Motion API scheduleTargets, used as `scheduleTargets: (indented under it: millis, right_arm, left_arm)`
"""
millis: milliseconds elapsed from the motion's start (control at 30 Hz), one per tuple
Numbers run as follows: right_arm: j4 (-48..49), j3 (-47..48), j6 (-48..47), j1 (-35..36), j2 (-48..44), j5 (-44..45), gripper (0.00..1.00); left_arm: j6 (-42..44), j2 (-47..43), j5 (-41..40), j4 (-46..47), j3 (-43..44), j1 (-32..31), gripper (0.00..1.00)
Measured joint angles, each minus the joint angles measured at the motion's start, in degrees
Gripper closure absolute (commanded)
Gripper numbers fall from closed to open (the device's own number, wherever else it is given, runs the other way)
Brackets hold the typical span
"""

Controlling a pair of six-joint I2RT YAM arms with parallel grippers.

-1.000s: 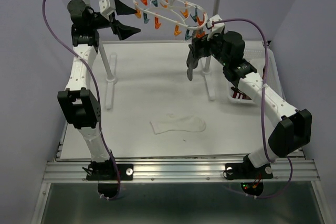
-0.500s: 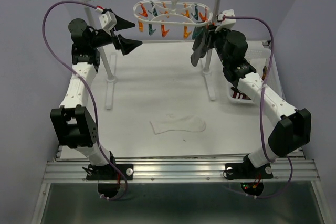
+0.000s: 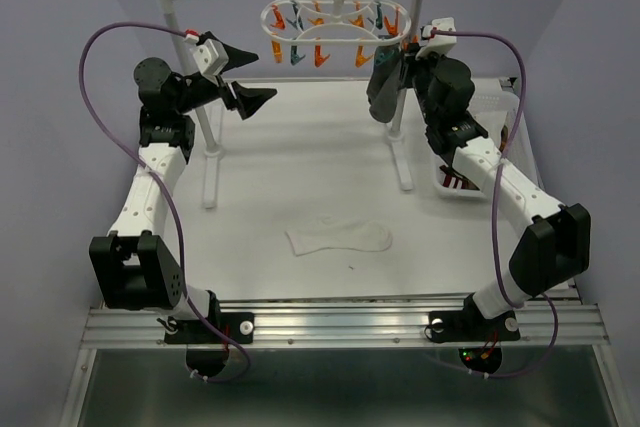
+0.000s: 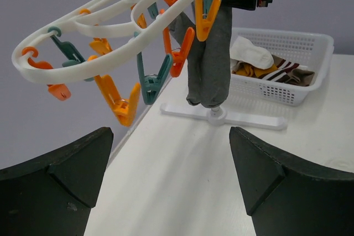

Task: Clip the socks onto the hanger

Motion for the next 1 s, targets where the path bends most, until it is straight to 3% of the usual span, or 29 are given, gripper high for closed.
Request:
scheduleTargets:
  millis: [200, 533, 1000]
  right_arm:
    - [0.07, 0.0, -0.22, -1.09, 0.02, -3.13, 0.77]
    - [-0.02, 0.0, -0.87, -2.12, 0.04, -6.62, 0.77]
    - [-0.15, 0.04, -1.57, -2.97, 0.7, -8.66, 0.77]
  left_arm:
    - [-0.83, 0.44, -2.32, 0.02, 0.2, -1.97, 0.01]
    - [-3.8, 11.1, -2.99, 0.13, 11.98, -2.19, 0.01]
    - [-3.8, 20.65, 7.52, 0.07, 23.74, -1.4, 0.04]
